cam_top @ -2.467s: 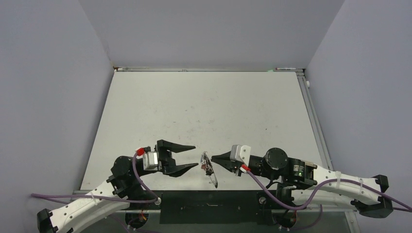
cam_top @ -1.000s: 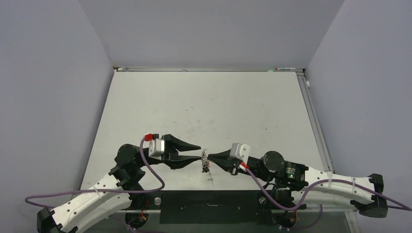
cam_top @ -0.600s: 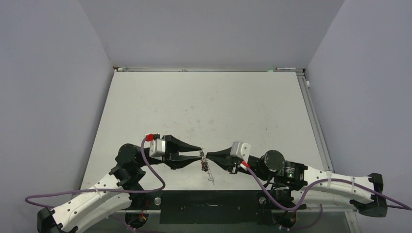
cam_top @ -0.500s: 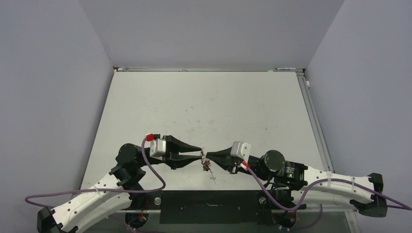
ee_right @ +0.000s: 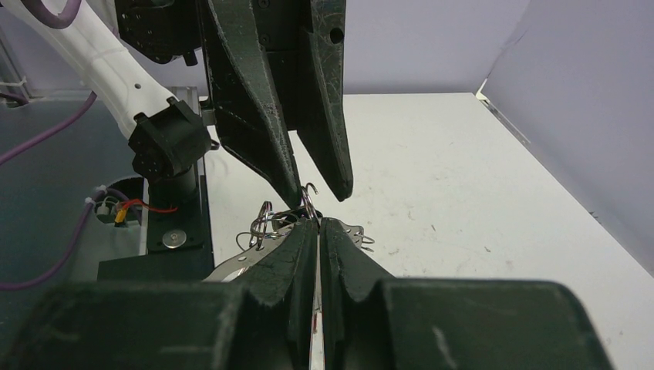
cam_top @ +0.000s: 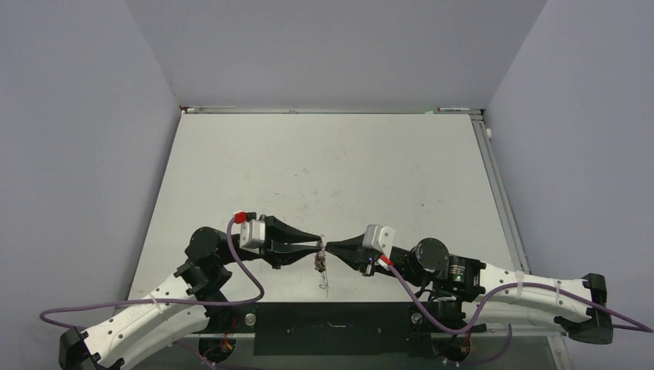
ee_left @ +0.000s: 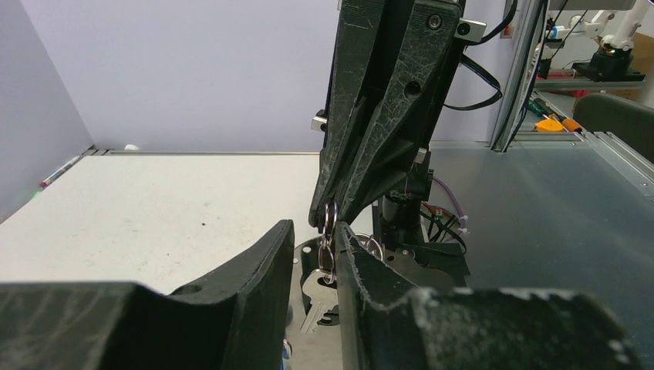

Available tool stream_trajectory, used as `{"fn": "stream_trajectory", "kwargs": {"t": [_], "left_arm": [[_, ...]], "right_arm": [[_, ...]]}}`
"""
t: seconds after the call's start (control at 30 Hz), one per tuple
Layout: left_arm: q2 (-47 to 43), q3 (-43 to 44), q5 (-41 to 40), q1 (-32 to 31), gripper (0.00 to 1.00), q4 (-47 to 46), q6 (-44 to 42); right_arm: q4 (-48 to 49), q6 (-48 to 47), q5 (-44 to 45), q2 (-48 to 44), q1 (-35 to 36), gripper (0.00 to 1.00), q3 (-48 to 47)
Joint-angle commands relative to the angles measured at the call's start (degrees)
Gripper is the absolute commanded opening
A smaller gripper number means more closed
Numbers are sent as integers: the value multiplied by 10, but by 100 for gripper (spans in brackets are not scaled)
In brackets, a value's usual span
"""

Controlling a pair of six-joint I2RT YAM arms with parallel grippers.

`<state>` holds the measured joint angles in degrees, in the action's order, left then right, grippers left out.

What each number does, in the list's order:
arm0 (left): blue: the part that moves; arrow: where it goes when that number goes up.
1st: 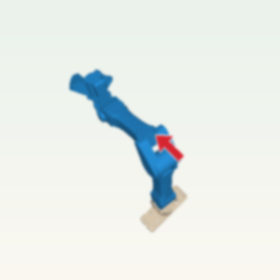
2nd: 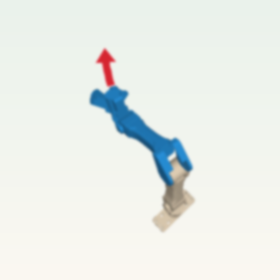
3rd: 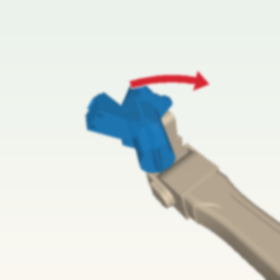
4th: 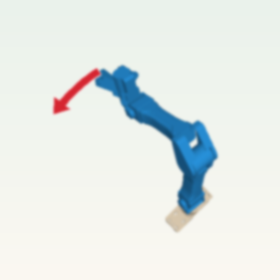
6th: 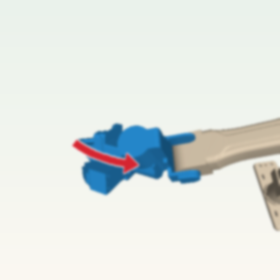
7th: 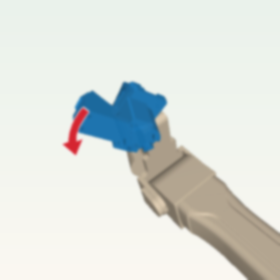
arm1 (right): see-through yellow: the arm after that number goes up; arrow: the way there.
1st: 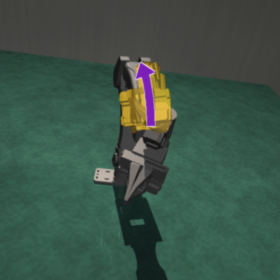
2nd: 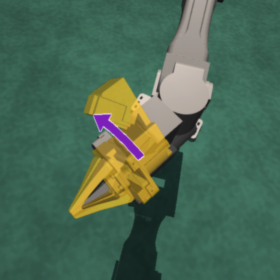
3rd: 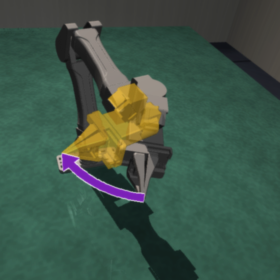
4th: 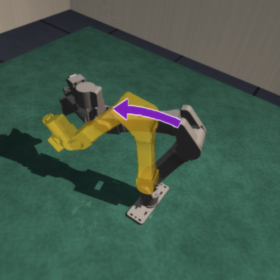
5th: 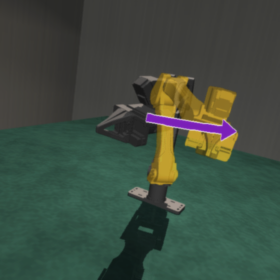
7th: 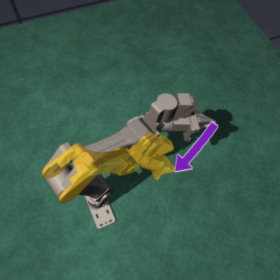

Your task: Put the keys on the keyring

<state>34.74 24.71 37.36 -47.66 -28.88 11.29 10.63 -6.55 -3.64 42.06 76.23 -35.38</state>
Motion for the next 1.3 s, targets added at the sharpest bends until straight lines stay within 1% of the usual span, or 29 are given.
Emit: {"fn": "stream_trajectory", "kwargs": {"t": [0.0,0.23,0.53,0.57,0.6,0.73,0.8,0.87,0.9,0.97,1.0,1.07,1.1,1.17,1.27], "left_arm": [[2,10,-7,-3,20,-1,-12],[4,12,-8,-5,8,5,-18],[5,12,-5,-7,7,8,-21],[4,12,-4,-7,6,7,-21],[3,12,0,-6,0,6,-21],[-3,18,2,-7,0,21,-33],[-13,21,-16,-7,0,38,-47],[-20,27,-39,-6,0,64,-65],[-21,30,-46,-6,0,77,-73],[-18,37,-57,-6,0,99,-88],[-16,41,-60,-6,0,108,-93],[-12,46,-64,-7,0,121,-103],[-11,48,-70,-6,0,128,-109],[-8,53,-81,-6,0,144,-123],[4,65,-104,-13,0,179,-158]], "right_arm": [[59,9,-11,2,4,5,-35],[64,8,-15,6,4,5,-36],[75,5,-19,13,4,5,-37],[75,6,-18,14,3,5,-37],[75,6,-19,14,4,5,-37],[73,6,-19,19,4,5,-38],[61,6,-18,20,4,6,-43],[37,7,-7,19,4,11,-54],[22,7,-1,19,4,17,-62],[-16,-1,14,17,4,25,-79],[-43,-8,21,16,3,31,-91],[-85,-20,34,20,4,42,-119],[-132,-25,42,25,4,46,-138],[-210,-36,49,45,4,51,-186],[-332,-49,16,95,4,56,-266]]}}
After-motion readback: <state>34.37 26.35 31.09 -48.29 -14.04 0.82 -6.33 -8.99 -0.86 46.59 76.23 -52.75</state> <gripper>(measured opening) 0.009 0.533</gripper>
